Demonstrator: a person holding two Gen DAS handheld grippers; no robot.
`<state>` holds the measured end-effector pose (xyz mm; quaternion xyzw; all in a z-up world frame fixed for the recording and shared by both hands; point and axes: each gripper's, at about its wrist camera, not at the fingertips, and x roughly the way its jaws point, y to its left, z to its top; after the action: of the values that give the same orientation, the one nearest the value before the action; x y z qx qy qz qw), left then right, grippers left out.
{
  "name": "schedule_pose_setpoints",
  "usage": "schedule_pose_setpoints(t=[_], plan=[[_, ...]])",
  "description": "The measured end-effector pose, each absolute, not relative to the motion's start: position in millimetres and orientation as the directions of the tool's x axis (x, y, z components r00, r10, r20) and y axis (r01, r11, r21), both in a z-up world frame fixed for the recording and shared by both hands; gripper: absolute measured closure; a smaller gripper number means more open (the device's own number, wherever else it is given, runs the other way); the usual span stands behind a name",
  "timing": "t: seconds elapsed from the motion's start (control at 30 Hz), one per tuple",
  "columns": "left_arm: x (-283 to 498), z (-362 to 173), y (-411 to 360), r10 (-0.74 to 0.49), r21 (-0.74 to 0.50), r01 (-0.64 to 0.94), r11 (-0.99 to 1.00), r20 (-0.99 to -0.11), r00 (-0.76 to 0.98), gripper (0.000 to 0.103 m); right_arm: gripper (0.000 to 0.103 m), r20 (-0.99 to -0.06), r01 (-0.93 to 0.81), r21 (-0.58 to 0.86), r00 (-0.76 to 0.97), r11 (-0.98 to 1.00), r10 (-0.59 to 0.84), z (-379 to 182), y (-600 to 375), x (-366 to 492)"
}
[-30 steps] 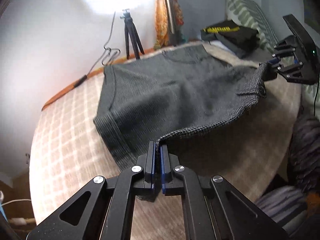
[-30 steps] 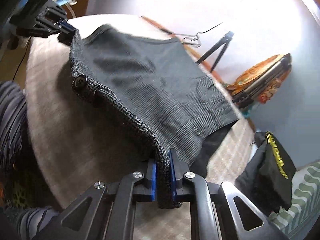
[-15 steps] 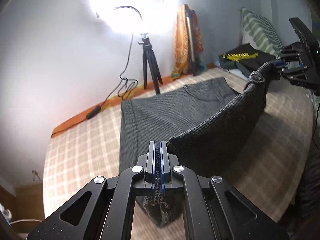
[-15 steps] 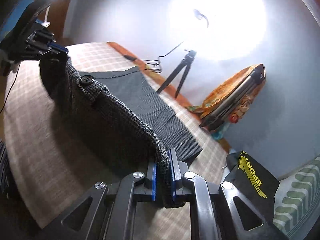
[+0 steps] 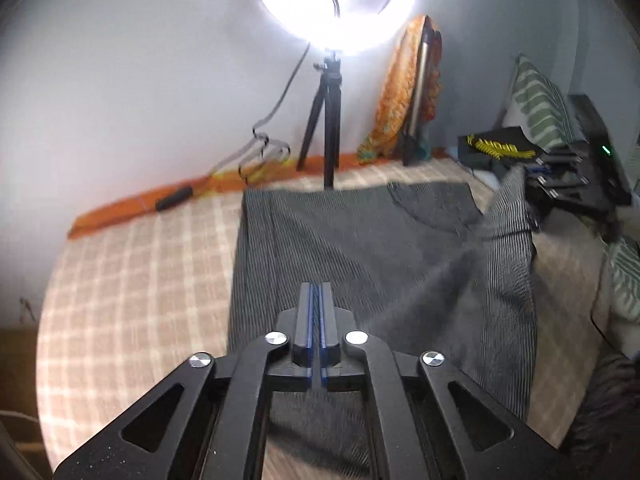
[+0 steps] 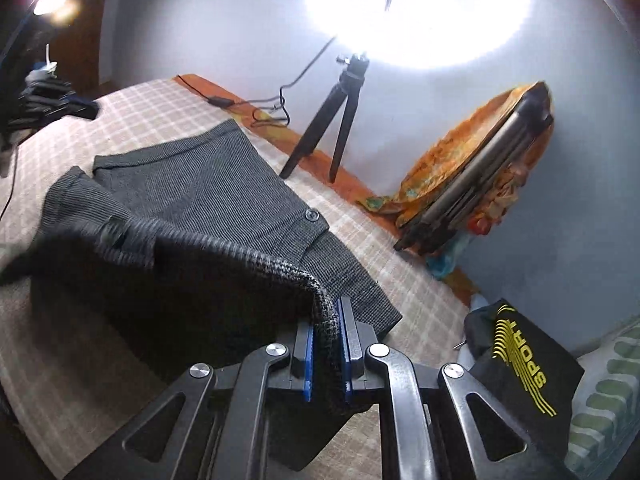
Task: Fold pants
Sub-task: 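Lift the hem with both grippers and fold it over toward the waistband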
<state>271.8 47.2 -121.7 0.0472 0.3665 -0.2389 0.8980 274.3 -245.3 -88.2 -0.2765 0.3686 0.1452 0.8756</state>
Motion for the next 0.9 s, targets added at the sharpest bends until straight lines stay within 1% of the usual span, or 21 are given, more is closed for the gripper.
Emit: schedule_pose_setpoints(t=[0.03,0.13,0.17,0.2,0.23,0.3,0.33,0.37,0.4,0.47,0.53,0.6,0.63,0.67,0.7,0.83,0.87,0.9], plan=[[264.2,-125.4,48.8,-0.404,-0.100,0.471,0.876,-0.687,0.605,0.091,0.095,-0.729,-0.457,-0.374,0.682,0.807,0.049,-91.0,-245.6,277.0],[229.4,-134.0,47.2,-0.434,-0.106,0.513,0.852,-0.692,0.577,0.089,0.095,-0.734,-0.450,-0.377,0.678,0.809,0.035,-99.2,-245.0,285.8],[213.5,-137.0,44.5,-0.448,-0.105,0.536,0.838,-0.693,0.564,0.086,0.095,-0.735,-0.448,-0.376,0.677,0.811,0.033,-100.7,-245.4,287.3],[201.6,-140.3,41.8,-0.461,-0.107,0.556,0.824,-0.698,0.549,0.080,0.095,-0.736,-0.446,-0.373,0.676,0.813,0.033,-102.0,-245.6,288.8],[187.9,-144.4,37.2,-0.469,-0.103,0.578,0.810,-0.705,0.532,0.077,0.095,-0.739,-0.444,-0.370,0.673,0.816,0.032,-103.5,-246.1,290.8],[167.6,-149.8,26.0,-0.482,-0.085,0.620,0.780,-0.714,0.508,0.066,0.095,-0.742,-0.439,-0.369,0.670,0.819,0.025,-105.7,-246.4,293.4],[155.1,-153.7,16.9,-0.489,-0.070,0.653,0.755,-0.723,0.488,0.062,0.095,-0.743,-0.437,-0.371,0.669,0.819,0.020,-106.7,-246.2,294.2],[147.1,-156.6,10.0,-0.494,-0.061,0.675,0.736,-0.730,0.472,0.055,0.095,-0.744,-0.436,-0.373,0.668,0.819,0.017,-107.5,-246.0,294.5],[141.0,-159.6,2.2,-0.493,-0.050,0.693,0.719,-0.739,0.459,0.051,0.095,-0.745,-0.435,-0.375,0.667,0.819,0.012,-108.5,-245.7,295.3],[130.0,-166.5,-14.5,-0.470,-0.004,0.719,0.695,-0.760,0.450,0.048,0.095,-0.747,-0.434,-0.383,0.665,0.816,0.002,-110.0,-244.4,296.4],[122.2,-173.2,-29.5,-0.442,0.046,0.733,0.679,-0.771,0.458,0.048,0.095,-0.748,-0.433,-0.389,0.664,0.813,-0.005,-110.8,-243.6,297.6],[117.3,-178.3,-43.1,-0.449,0.050,0.754,0.655,-0.777,0.441,0.047,0.095,-0.749,-0.431,-0.393,0.663,0.812,-0.010,-110.9,-242.7,298.2],[117.4,-180.7,-46.1,-0.454,0.049,0.765,0.642,-0.779,0.432,0.045,0.095,-0.749,-0.431,-0.395,0.662,0.811,-0.013,-111.1,-242.3,298.7],[114.7,-184.2,-52.7,-0.447,0.070,0.773,0.631,-0.782,0.435,0.039,0.095,-0.749,-0.432,-0.399,0.662,0.809,-0.016,-111.4,-241.5,299.4],[113.3,-186.9,-57.0,-0.434,0.095,0.775,0.625,-0.783,0.446,0.038,0.095,-0.749,-0.433,-0.401,0.662,0.808,-0.017,-111.7,-241.2,299.7],[117.6,-204.0,-72.8,-0.319,0.241,0.744,0.624,-0.790,0.524,0.038,0.095,-0.752,-0.433,-0.392,0.659,0.812,-0.012,-112.1,-241.4,302.1],[118.5,-204.7,-73.2,-0.315,0.247,0.734,0.633,-0.784,0.535,0.035,0.095,-0.753,-0.433,-0.390,0.658,0.813,-0.011,-112.3,-241.7,302.3],[121.1,-203.9,-71.7,-0.319,0.242,0.723,0.647,-0.776,0.545,0.036,0.095,-0.754,-0.434,-0.389,0.657,0.813,-0.009,-112.7,-242.0,302.3]])
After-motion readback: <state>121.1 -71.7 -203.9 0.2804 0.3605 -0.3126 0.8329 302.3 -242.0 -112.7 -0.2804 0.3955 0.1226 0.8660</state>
